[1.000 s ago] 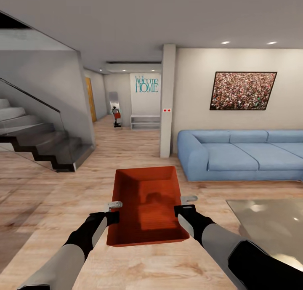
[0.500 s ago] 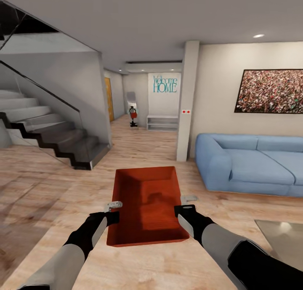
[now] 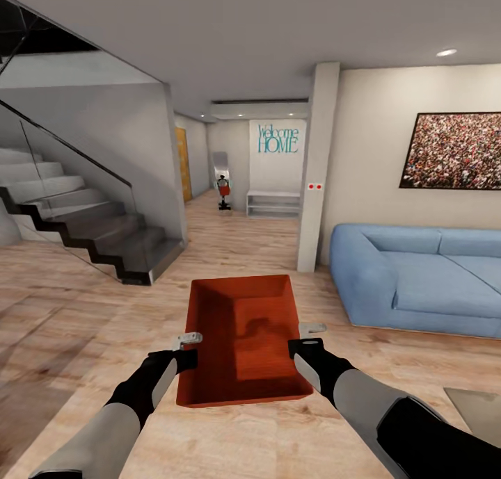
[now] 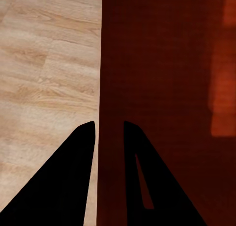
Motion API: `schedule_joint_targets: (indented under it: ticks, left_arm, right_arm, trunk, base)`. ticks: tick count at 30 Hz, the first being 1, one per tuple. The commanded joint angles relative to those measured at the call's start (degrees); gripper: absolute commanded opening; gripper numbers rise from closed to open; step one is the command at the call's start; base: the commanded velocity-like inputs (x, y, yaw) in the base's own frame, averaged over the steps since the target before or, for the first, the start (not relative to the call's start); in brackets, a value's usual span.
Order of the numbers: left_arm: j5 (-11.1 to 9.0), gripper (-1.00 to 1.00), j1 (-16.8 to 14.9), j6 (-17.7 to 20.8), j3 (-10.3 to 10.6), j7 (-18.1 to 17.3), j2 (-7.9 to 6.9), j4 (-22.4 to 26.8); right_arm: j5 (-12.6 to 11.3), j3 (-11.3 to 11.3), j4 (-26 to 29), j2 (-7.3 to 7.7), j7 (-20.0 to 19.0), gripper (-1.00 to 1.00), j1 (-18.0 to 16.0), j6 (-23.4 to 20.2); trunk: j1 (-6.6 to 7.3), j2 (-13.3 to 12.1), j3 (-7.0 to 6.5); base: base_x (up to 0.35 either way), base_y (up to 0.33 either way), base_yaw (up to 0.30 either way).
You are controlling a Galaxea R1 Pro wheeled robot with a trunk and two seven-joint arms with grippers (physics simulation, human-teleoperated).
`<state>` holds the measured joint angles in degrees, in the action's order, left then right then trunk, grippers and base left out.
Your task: Move the two storage containers from the living room to the garage. In the garage, place one container on the floor and stack the other container on top of it (either order is fine).
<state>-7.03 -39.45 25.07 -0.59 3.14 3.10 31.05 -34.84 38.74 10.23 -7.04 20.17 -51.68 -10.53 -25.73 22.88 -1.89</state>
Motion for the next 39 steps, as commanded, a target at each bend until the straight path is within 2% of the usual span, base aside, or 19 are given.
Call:
schedule_joint_targets:
  ticks: [1, 39]
  left_arm:
    - [1.0, -1.00, 0.0, 0.4, -0.6, 3.1, 0.04, 0.0]
    - [1.0, -1.00, 0.0, 0.4, -0.6, 3.1, -0.02, 0.1]
  right_arm:
    - [0.0, 0.8, 1.1, 0.01, -0.2, -1.00, 0.0, -0.3]
    - [0.0, 0.8, 1.1, -0.03, -0.2, -1.00, 0.0, -0.3]
  trunk:
    - [-0.05, 0.0, 0.02]
    - [-0.05, 0.0, 0.02]
  base:
    - [0.322, 0.000, 0.000]
    - [0.322, 0.000, 0.008]
